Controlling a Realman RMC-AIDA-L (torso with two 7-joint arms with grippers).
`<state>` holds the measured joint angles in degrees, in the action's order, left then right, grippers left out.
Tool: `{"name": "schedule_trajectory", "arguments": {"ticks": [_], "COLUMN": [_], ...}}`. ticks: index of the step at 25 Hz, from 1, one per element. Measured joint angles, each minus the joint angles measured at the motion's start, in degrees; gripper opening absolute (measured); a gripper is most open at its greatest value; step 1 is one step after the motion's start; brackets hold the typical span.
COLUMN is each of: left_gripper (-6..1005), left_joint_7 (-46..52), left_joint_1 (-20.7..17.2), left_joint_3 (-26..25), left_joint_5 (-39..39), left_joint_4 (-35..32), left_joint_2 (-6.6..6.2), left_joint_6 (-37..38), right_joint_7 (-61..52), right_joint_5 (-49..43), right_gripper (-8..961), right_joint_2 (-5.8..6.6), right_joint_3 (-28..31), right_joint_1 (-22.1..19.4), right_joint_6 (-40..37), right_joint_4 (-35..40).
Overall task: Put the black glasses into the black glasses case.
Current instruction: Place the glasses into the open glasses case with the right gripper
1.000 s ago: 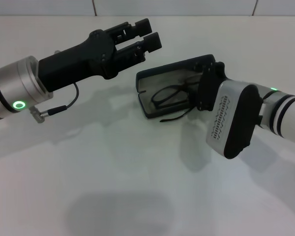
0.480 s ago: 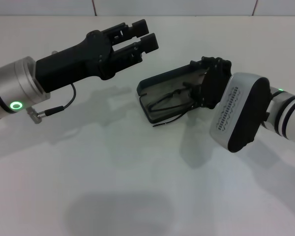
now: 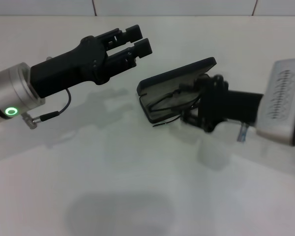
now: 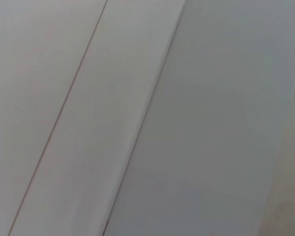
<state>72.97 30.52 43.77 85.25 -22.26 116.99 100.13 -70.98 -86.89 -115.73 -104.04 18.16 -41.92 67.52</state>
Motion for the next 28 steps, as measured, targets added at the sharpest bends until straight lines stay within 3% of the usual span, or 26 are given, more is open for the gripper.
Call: {"name": "schedule_trajectory", "arguments": {"ticks": [4, 11, 16, 28], "left_gripper": [578, 578, 578, 578], "left_joint_7": [0.0, 0.0, 0.0, 0.0], "left_joint_1": [0.7, 1.4, 1.7, 1.6], "left_joint_3": [0.0, 0.5, 0.5, 0.5], "left_joint_5": [0.0, 0.0, 0.0, 0.0], "left_joint_4": [-0.2, -0.3, -0.3, -0.2], "left_joint_2": [0.48, 1.02, 1.13, 1.08], "left_joint_6": [-0.1, -0.1, -0.1, -0.1], "right_joint_7": [-2.5, -2.2, -2.5, -1.9], "right_joint_5": [0.3, 9.7, 10.6, 10.6], "right_gripper": [458, 457, 456, 454], "right_joint_2": [-0.23, -0.46, -0.46, -0.44], "right_joint_3": [2.5, -1.8, -2.0, -0.6], "right_joint_1": [5.8, 18.3, 19.6, 16.5], "right_joint_6": [-9.3, -6.8, -3.1, 2.5], "right_joint_4": [-8.4, -23.6, -25.8, -22.8]}}
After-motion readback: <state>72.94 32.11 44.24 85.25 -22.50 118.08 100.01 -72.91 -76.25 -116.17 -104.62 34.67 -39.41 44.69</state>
